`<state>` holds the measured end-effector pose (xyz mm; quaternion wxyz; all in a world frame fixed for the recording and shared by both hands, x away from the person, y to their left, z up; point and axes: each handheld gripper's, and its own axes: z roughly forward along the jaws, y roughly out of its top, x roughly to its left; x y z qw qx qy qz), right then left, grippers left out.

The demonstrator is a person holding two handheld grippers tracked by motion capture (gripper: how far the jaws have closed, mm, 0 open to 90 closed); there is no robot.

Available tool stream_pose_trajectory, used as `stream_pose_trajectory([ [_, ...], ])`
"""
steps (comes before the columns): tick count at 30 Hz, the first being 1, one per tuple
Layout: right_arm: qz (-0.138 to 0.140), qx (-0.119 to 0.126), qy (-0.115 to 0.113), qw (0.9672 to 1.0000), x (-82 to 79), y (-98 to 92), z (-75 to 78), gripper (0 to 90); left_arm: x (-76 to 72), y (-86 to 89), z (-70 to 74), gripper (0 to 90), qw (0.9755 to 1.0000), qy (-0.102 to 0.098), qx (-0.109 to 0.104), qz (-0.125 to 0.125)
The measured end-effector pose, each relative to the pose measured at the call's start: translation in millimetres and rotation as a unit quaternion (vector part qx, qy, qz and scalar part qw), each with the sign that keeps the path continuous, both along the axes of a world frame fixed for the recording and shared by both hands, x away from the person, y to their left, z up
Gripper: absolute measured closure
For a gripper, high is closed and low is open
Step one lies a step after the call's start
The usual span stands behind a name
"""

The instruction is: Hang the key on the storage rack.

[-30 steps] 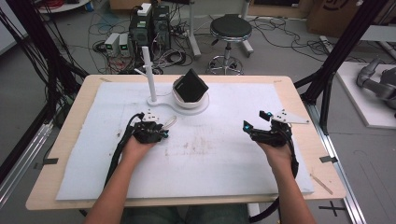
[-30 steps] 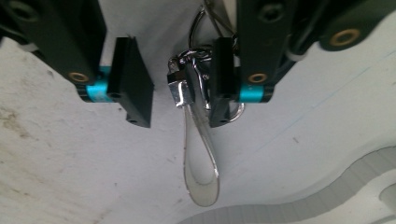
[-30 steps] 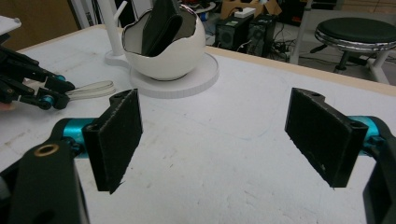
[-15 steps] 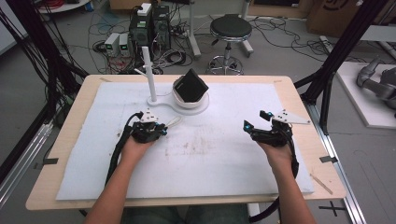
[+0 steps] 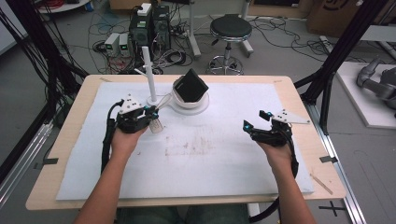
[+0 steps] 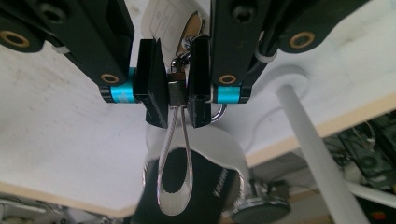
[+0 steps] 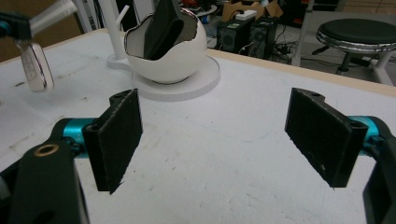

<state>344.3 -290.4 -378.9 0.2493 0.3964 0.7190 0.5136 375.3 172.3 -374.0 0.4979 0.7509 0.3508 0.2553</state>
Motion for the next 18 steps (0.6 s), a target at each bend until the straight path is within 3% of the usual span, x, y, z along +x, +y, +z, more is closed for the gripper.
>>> stream_pose_trajectory([
  [4, 0.001, 0.001, 0.001, 1.0000, 0.6, -0.1, -0.3, 19.5, -2.9, 8.7, 22.8, 77.5, 0.9990, -0.032, -0.023, 0.019],
  [6, 0.001, 0.003, 0.001, 1.0000, 0.7, -0.2, -0.4, 19.5, -2.2, 12.3, 29.1, 77.5, 0.9985, -0.036, -0.033, 0.025],
  [10, -0.001, 0.005, 0.003, 1.0000, 0.3, 0.0, -0.1, 19.4, -1.2, 19.2, 38.8, 77.5, 0.9977, -0.046, -0.030, 0.039],
  [11, -0.001, 0.005, 0.001, 1.0000, 0.3, -0.3, 0.0, 19.4, -0.4, 24.3, 44.5, 77.5, 0.9967, -0.054, -0.029, 0.054],
  [13, -0.001, 0.006, 0.002, 1.0000, 0.3, -0.5, 0.0, 19.5, 0.1, 26.8, 46.9, 77.5, 0.9959, -0.058, -0.034, 0.060],
  [14, -0.001, 0.005, 0.002, 1.0000, 0.5, -0.8, -0.1, 19.5, 1.7, 30.9, 50.6, 77.5, 0.9946, -0.064, -0.044, 0.069],
  [18, -0.001, 0.006, 0.003, 1.0000, 1.0, -0.7, -0.4, 19.5, 5.2, 34.6, 54.6, 77.5, 0.9928, -0.067, -0.048, 0.087],
])
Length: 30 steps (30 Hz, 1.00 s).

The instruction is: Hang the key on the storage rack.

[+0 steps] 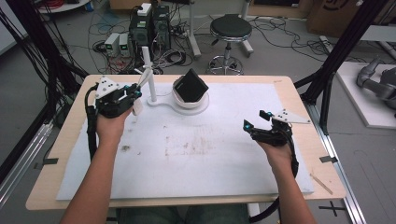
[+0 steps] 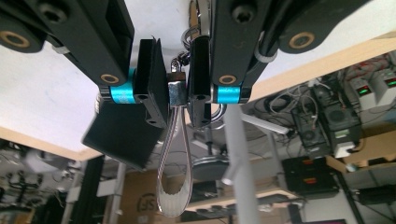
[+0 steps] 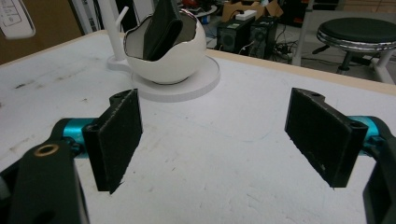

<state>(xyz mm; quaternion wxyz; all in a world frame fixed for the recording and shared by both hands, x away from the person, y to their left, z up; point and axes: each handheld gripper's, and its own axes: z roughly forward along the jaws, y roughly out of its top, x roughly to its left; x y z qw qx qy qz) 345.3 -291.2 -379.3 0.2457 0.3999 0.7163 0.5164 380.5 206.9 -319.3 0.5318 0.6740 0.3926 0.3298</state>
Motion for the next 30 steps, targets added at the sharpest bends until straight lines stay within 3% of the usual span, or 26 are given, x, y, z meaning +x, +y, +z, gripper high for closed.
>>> stream_pose_trajectory([
  [6, 0.000, 0.002, 0.002, 1.0000, 0.7, -0.2, -0.3, 19.5, 11.8, 5.5, 11.5, 77.5, 0.9997, -0.002, -0.011, 0.020],
  [13, -0.001, 0.002, 0.002, 1.0000, 0.6, -1.7, -0.3, 19.5, 25.1, 6.3, 14.3, 77.5, 0.9994, 0.006, -0.005, 0.034],
  [30, 0.003, 0.001, 0.001, 1.0000, 1.0, -1.9, 0.2, 19.5, 44.6, -1.2, -14.0, 77.2, 0.9971, 0.054, 0.017, 0.050],
])
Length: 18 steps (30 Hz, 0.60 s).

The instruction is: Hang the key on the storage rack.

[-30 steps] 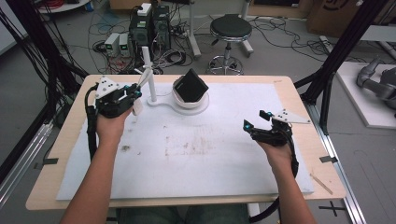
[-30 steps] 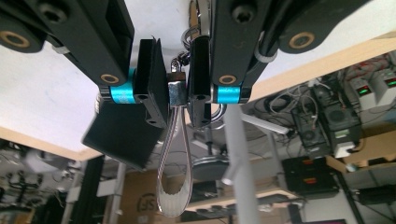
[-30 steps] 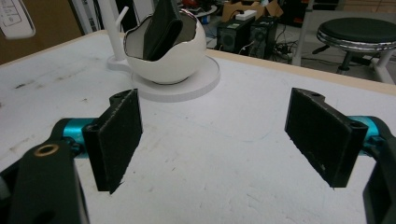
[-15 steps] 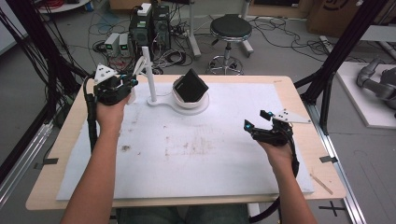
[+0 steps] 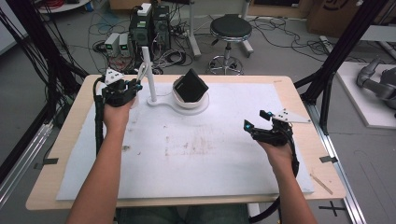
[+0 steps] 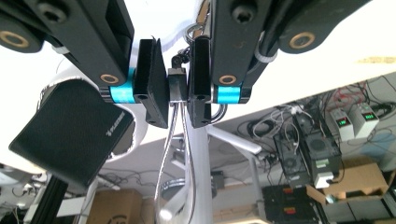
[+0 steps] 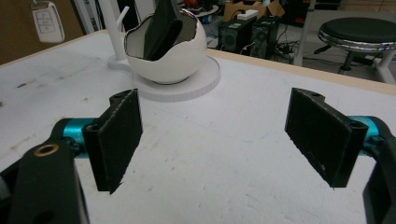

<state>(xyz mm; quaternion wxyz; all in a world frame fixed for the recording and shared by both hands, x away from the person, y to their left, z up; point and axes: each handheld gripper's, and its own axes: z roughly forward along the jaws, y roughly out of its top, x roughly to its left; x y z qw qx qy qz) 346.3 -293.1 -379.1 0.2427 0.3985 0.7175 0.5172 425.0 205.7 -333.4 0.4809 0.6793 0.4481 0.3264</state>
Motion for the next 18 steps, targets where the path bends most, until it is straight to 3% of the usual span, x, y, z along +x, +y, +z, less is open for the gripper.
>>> stream_pose_trajectory([
  [2, 0.000, 0.001, -0.002, 1.0000, -0.2, -0.7, 0.2, 19.5, 0.6, 1.0, -2.0, 75.9, 1.0000, -0.001, -0.003, 0.002],
  [4, 0.000, 0.002, -0.002, 1.0000, -0.7, -1.1, 0.5, 19.5, 0.6, 1.5, -1.6, 68.9, 1.0000, -0.003, -0.004, 0.006],
  [8, 0.000, 0.004, -0.003, 1.0000, -0.7, -1.5, 0.8, 19.5, -1.0, 2.2, 0.3, 66.1, 0.9999, -0.010, -0.005, 0.005],
  [16, 0.002, 0.001, -0.005, 1.0000, -0.7, 0.3, 1.2, 19.4, -5.2, 3.2, 3.5, 61.6, 0.9999, -0.005, -0.009, -0.003],
  [18, 0.001, 0.003, -0.004, 1.0000, -1.3, -0.2, 1.9, 19.5, -7.9, 1.9, 5.0, 55.7, 0.9999, -0.004, -0.011, -0.008],
])
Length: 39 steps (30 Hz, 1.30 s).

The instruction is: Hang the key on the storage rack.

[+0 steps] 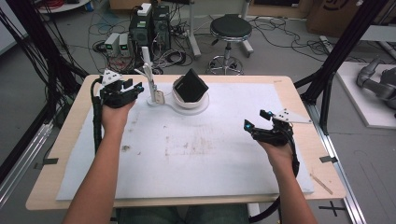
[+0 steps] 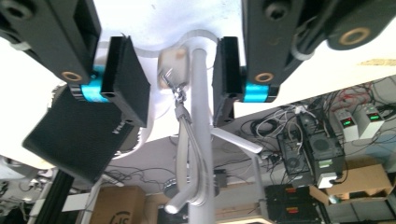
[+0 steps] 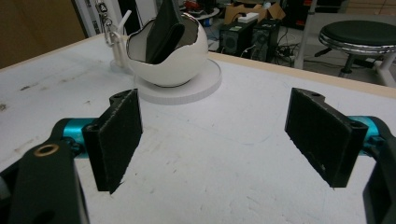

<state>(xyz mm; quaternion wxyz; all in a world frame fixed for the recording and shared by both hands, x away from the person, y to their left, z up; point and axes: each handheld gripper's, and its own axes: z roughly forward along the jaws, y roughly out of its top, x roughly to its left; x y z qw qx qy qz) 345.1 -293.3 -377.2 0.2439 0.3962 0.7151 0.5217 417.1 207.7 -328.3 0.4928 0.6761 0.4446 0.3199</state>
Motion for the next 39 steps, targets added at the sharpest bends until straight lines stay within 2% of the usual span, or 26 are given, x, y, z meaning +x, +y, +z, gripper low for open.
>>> stream_pose_trajectory([
  [1, 0.000, 0.000, 0.000, 1.0000, 0.0, 0.0, 0.0, 19.5, -1.8, -0.9, 0.7, 55.7, 1.0000, -0.001, 0.000, -0.005],
  [3, 0.001, 0.001, -0.001, 1.0000, -0.2, 0.0, 0.5, 19.4, -5.3, -3.1, 2.1, 47.5, 1.0000, 0.003, 0.001, -0.009],
  [9, 0.004, -0.001, -0.004, 1.0000, -0.7, 0.7, 1.7, 19.4, -20.6, -8.0, 2.8, 36.9, 0.9993, 0.007, 0.007, -0.036],
  [13, 0.004, -0.004, -0.003, 1.0000, -0.2, 1.7, 1.2, 19.4, -31.6, -6.6, 3.1, 32.3, 0.9986, 0.009, -0.007, -0.052],
  [14, 0.004, -0.004, 0.001, 1.0000, -0.5, 2.4, 1.1, 19.4, -36.6, -5.9, 4.0, 32.0, 0.9979, 0.008, -0.017, -0.063],
  [16, 0.004, -0.005, -0.002, 1.0000, -0.2, 2.9, 0.8, 19.5, -39.2, -6.3, 4.6, 31.6, 0.9976, 0.007, -0.018, -0.066],
  [17, 0.006, -0.008, -0.003, 0.9999, 0.2, 4.1, 0.6, 19.4, -41.5, -6.3, 5.4, 28.5, 0.9972, 0.006, -0.014, -0.073],
  [21, 0.006, -0.010, 0.000, 0.9999, 0.0, 4.8, 0.4, 19.5, -51.0, -3.9, 6.3, 28.5, 0.9948, -0.001, -0.025, -0.099],
  [25, 0.005, -0.008, -0.001, 1.0000, 0.7, 3.6, -0.5, 19.4, -60.6, -0.6, 3.6, 27.3, 0.9927, -0.002, -0.026, -0.118],
  [29, 0.004, -0.008, 0.003, 1.0000, 1.3, 3.5, -1.7, 19.4, -68.6, 3.4, -6.4, 26.2, 0.9911, 0.001, -0.020, -0.131],
  [31, 0.005, -0.010, 0.003, 0.9999, 1.8, 4.1, -2.2, 19.4, -73.0, 7.8, -19.1, 24.1, 0.9897, 0.010, -0.030, -0.140],
  [33, 0.005, -0.011, 0.004, 0.9999, 1.7, 4.0, -2.2, 19.5, -74.4, 9.1, -23.7, 23.7, 0.9895, 0.011, -0.031, -0.141],
  [34, 0.004, -0.013, 0.004, 0.9999, 1.7, 4.0, -2.7, 19.4, -77.2, 11.7, -33.6, 23.6, 0.9888, 0.014, -0.040, -0.143],
  [35, 0.004, -0.013, 0.004, 0.9999, 1.7, 4.0, -2.7, 19.4, -77.2, 11.7, -33.6, 23.5, 0.9888, 0.014, -0.040, -0.143],
  [37, 0.004, -0.014, 0.005, 0.9999, 2.3, 4.3, -4.6, 19.4, -79.1, 13.2, -44.9, 22.9, 0.9892, 0.019, -0.039, -0.140],
  [38, 0.003, -0.014, 0.006, 0.9999, 2.7, 4.5, -5.0, 19.5, -79.6, 14.4, -55.2, 22.8, 0.9887, 0.029, -0.038, -0.142],
  [39, 0.003, -0.014, 0.006, 0.9999, 2.7, 4.5, -5.0, 19.5, -79.6, 14.4, -55.2, 22.8, 0.9887, 0.029, -0.038, -0.142],
])
